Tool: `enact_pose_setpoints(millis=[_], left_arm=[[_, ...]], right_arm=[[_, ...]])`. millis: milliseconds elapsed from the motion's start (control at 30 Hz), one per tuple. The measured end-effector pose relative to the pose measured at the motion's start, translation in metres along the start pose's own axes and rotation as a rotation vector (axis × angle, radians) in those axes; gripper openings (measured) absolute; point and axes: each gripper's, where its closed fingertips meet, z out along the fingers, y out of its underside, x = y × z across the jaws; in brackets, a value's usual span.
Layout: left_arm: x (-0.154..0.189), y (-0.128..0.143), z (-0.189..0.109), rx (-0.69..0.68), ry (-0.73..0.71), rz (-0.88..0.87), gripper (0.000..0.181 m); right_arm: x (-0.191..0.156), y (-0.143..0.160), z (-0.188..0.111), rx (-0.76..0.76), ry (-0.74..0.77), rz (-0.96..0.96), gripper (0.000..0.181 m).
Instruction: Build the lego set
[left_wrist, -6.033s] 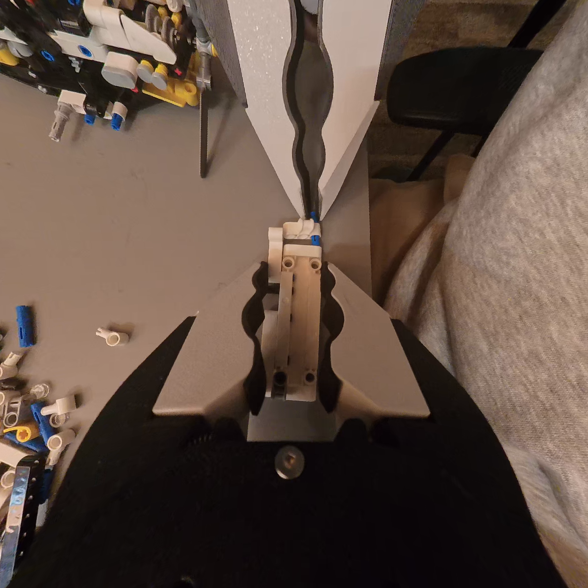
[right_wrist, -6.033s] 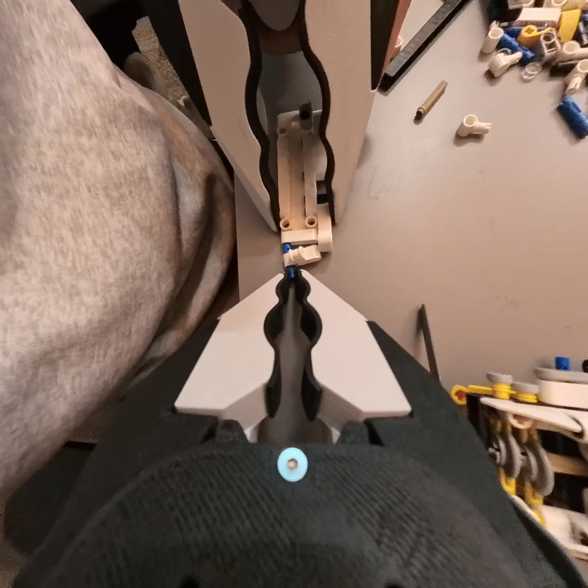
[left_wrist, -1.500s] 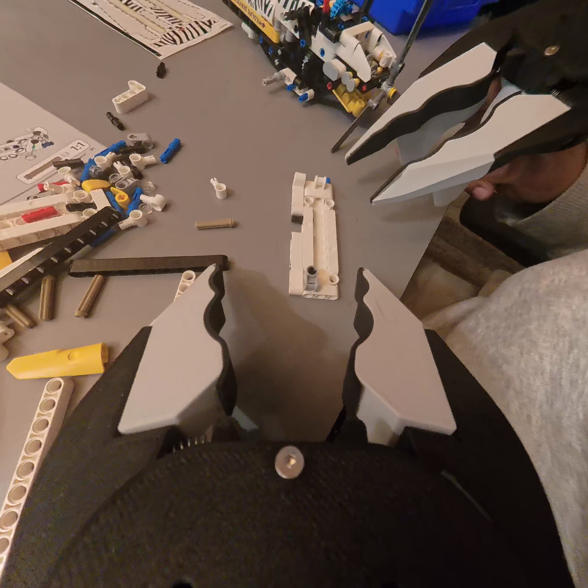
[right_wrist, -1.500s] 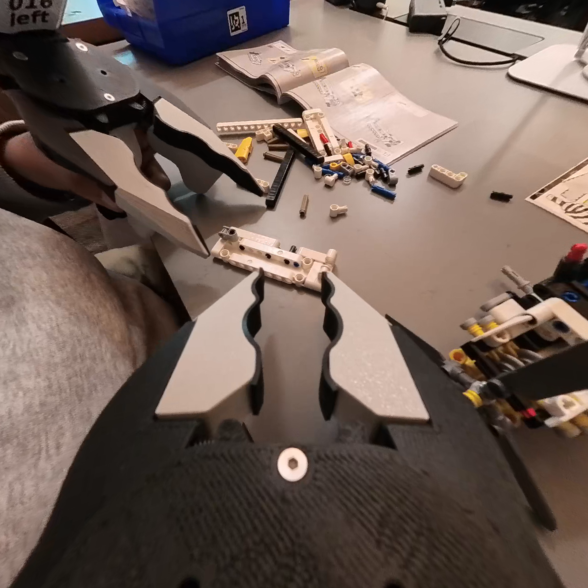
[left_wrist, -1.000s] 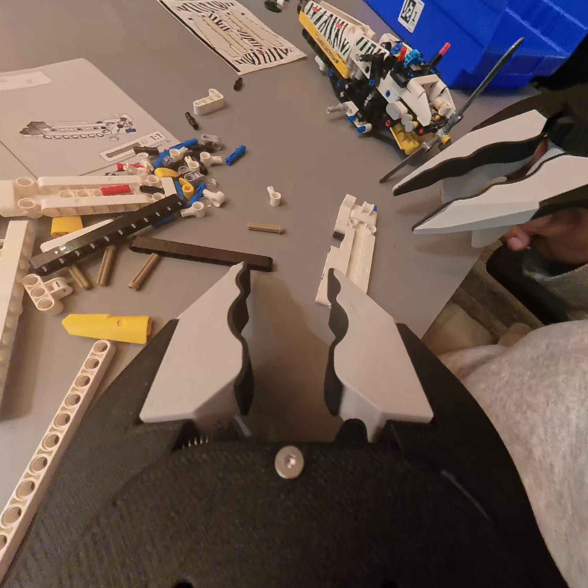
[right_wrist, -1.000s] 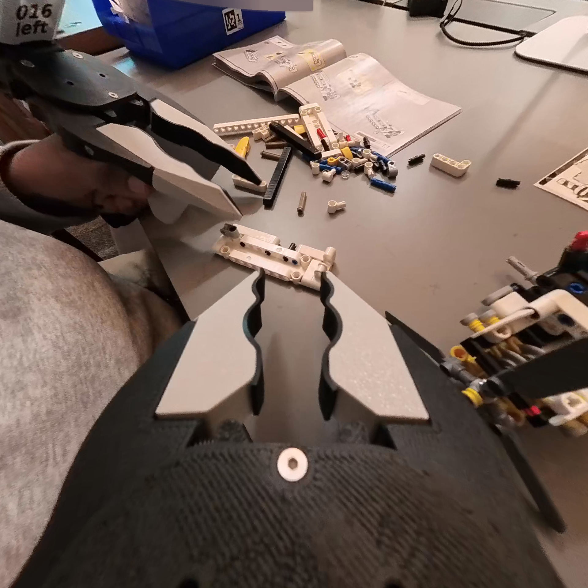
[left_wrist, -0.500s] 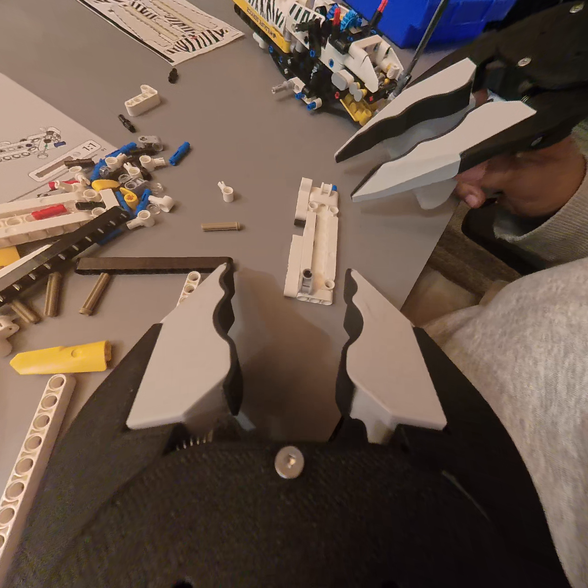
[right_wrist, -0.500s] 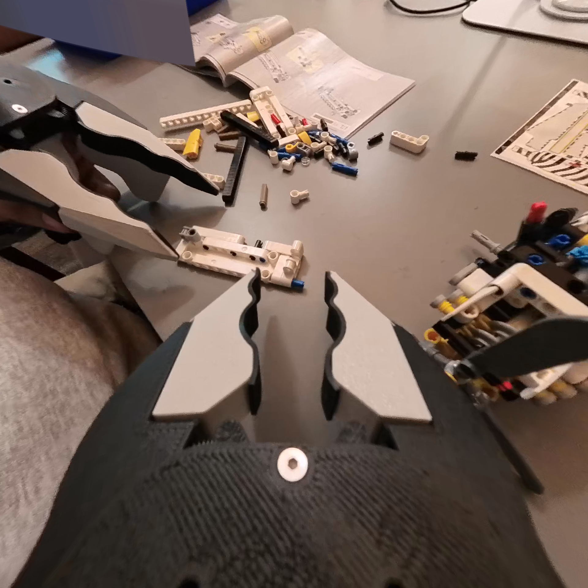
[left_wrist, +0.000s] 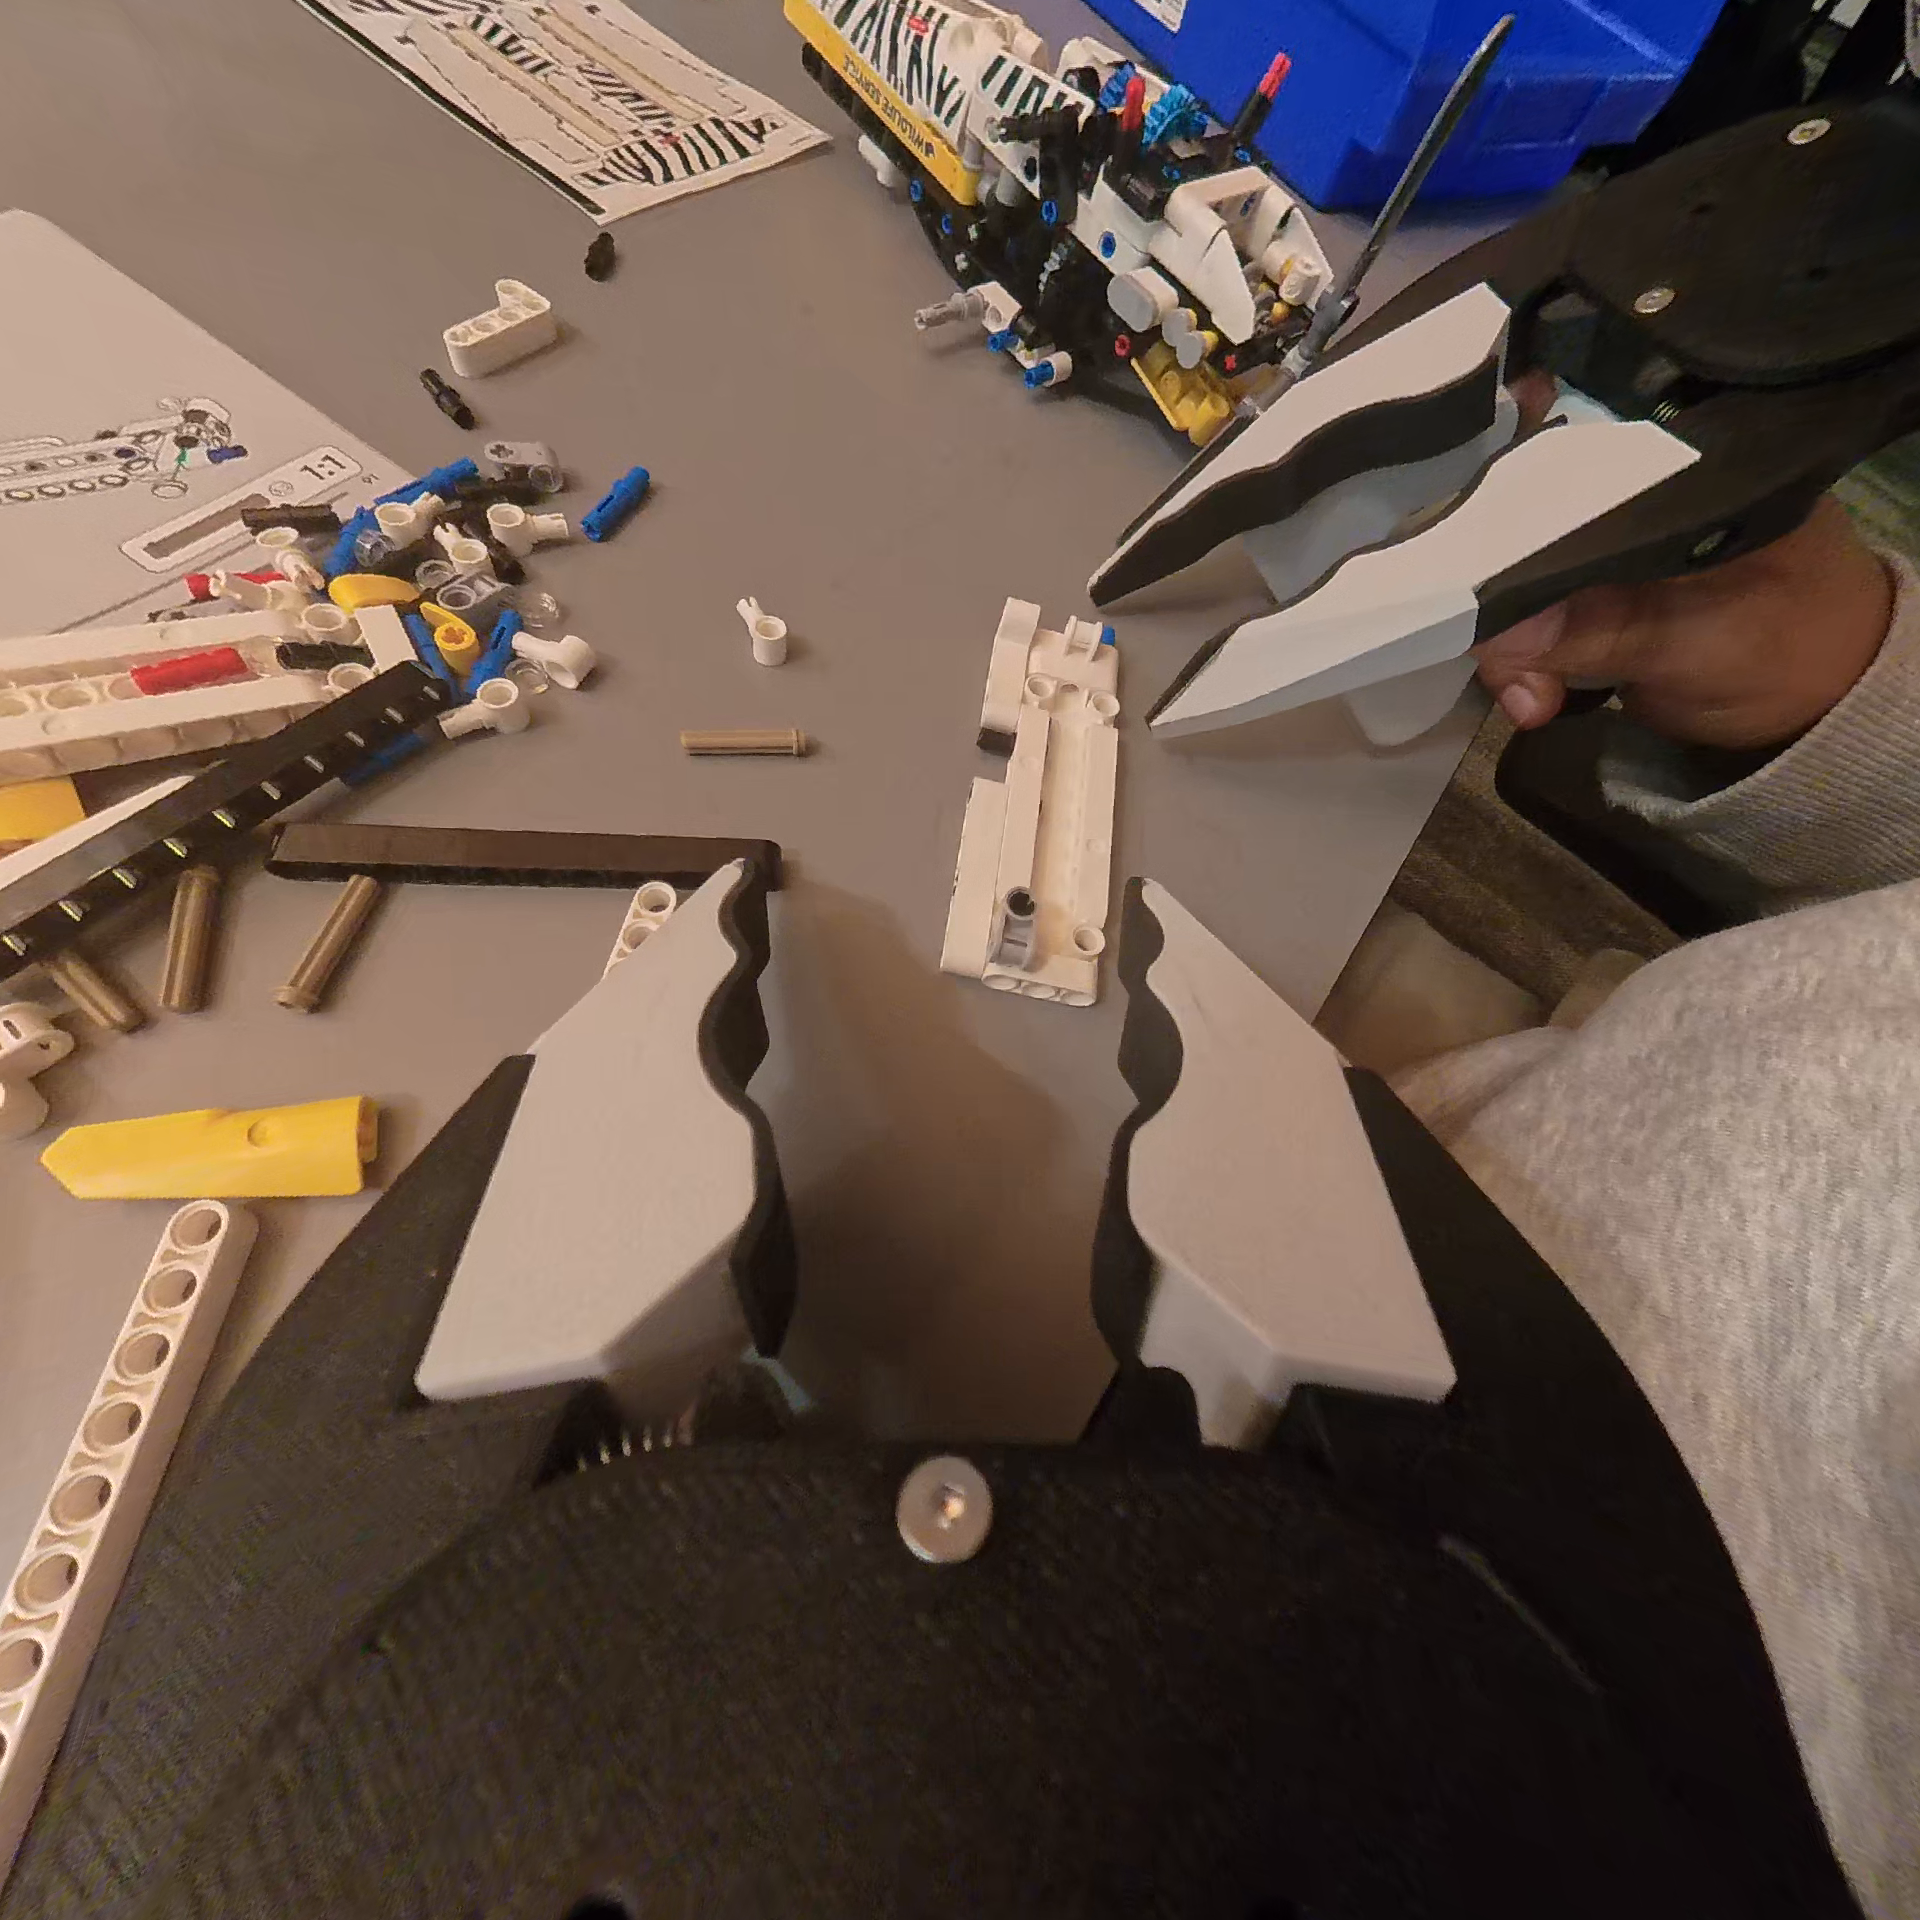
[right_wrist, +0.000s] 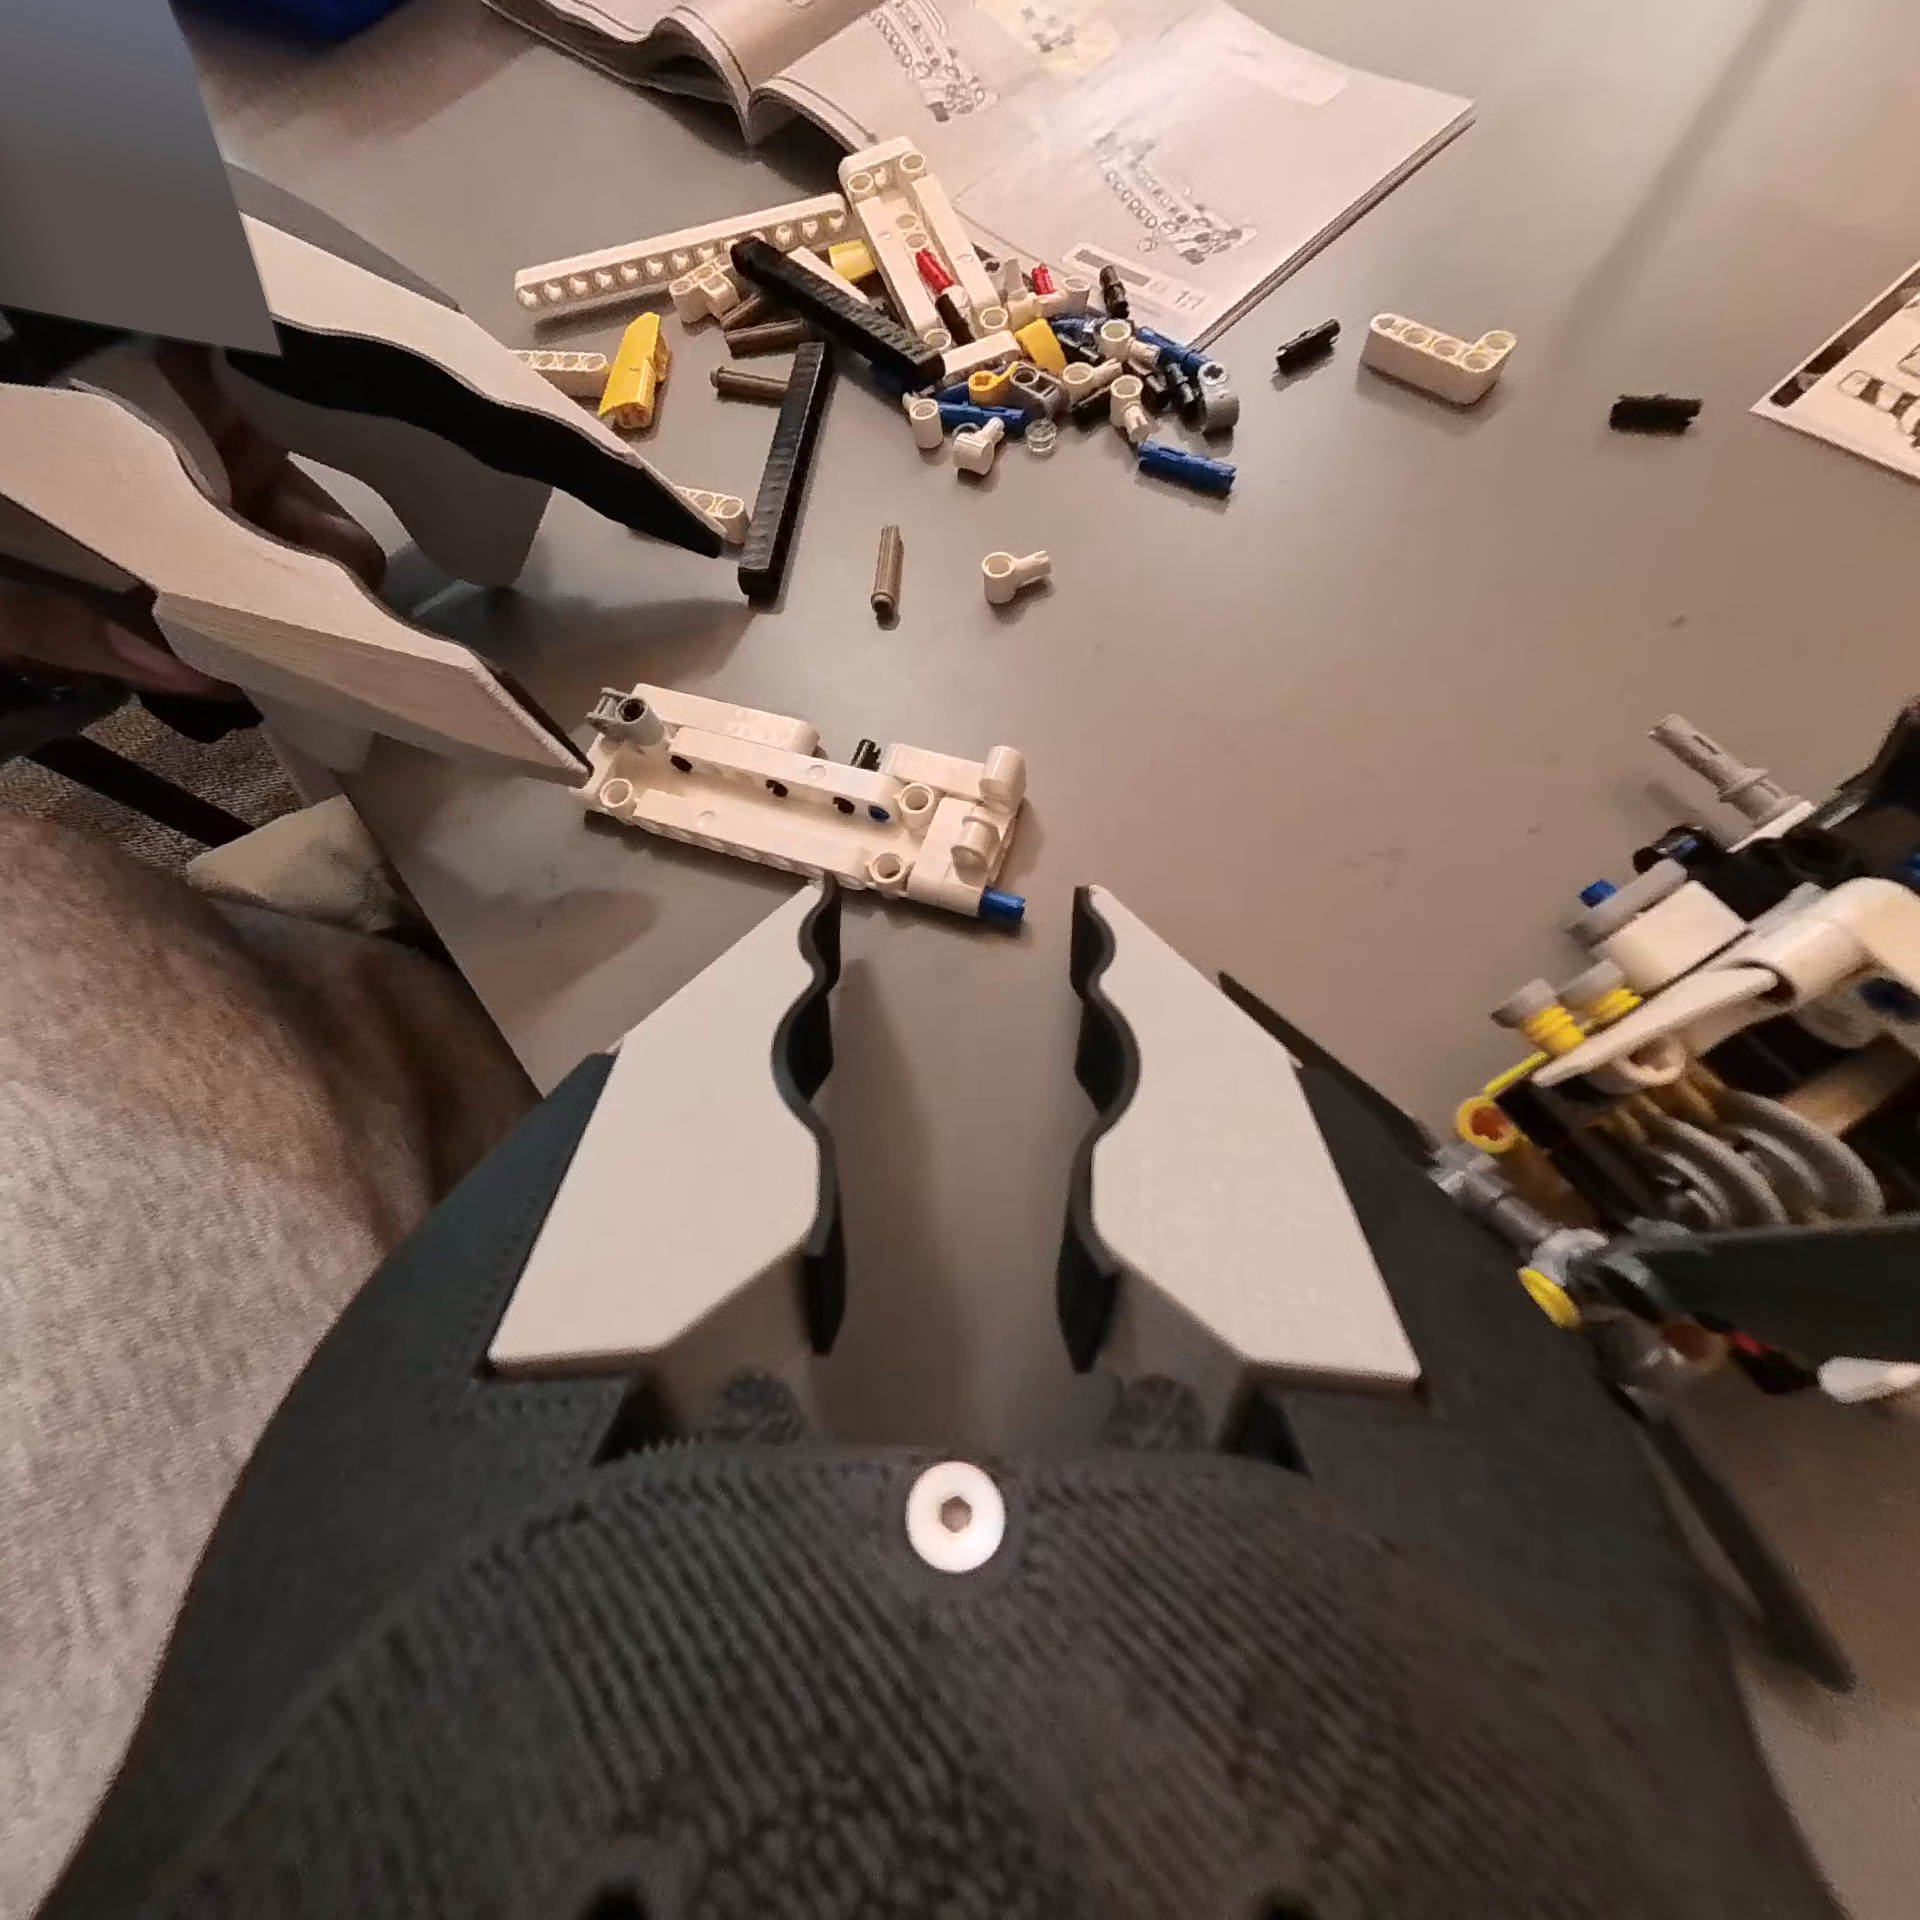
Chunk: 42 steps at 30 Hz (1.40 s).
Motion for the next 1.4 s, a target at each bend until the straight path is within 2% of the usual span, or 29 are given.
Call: enact_pose_setpoints(millis=[1067,1400], left_arm=[[-0.0003,0.0,0.0002,0.0,-0.001,0.001,0.066],[-0.0001,-0.001,-0.0004,0.007,0.01,-0.012,0.066]], right_arm=[[-0.0092,0.0012,0.0013,-0.011,-0.041,-0.049,0.038],[-0.009,-0.0009,0.0002,0.01,-0.006,-0.091,0.03]])
